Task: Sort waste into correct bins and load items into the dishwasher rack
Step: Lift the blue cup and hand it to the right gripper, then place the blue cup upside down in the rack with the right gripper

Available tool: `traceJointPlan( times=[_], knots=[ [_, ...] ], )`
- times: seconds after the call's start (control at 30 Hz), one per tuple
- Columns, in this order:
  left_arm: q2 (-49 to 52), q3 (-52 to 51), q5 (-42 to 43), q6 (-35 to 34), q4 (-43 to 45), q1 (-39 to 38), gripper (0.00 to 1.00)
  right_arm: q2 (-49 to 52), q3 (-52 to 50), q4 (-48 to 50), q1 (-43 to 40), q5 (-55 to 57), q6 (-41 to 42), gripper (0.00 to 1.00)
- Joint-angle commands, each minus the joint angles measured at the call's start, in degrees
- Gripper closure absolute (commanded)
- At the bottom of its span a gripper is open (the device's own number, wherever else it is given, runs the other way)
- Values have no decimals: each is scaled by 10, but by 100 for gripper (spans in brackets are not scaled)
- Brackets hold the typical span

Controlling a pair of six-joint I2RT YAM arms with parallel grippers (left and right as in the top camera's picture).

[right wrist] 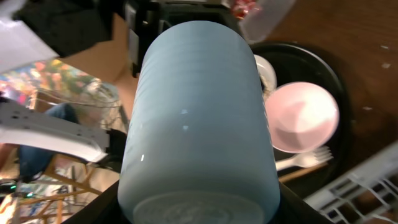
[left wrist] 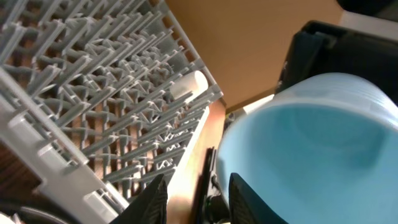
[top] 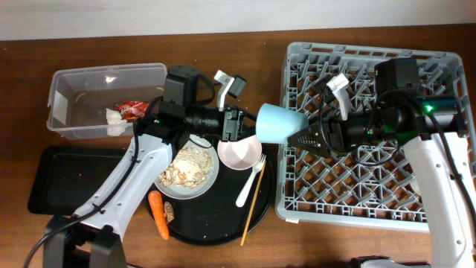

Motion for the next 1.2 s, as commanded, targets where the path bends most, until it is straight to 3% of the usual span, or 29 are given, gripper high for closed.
traceJointPlan(
  times=[0.0, 0.17, 0.23, 0.4, 0.6, 0.97, 1.17],
  knots=[
    [-4, 3, -45, 51, -46, 27, 67, -5, 5, -2, -26, 68, 18, 46],
    [-4, 3, -96, 116, -153, 56, 67, -6, 7, -2, -85, 153, 48, 46],
    [-4, 3, -116, 142, -193, 60, 67, -5, 7, 0, -125, 269, 94, 46],
    [-4, 3, -134, 154, -221, 60, 67, -6, 7, 0, -184, 448, 161, 46],
    [-4, 3, -134, 154, -221, 60, 68, 2, 7, 4, -247, 539, 226, 46],
    [-4, 3, -176, 154, -249, 60, 68, 68, 7, 50, -349, 561, 277, 46],
    [-4, 3, -177, 154, -249, 60, 68, 122, 7, 67, -364, 568, 287, 46]
  ],
)
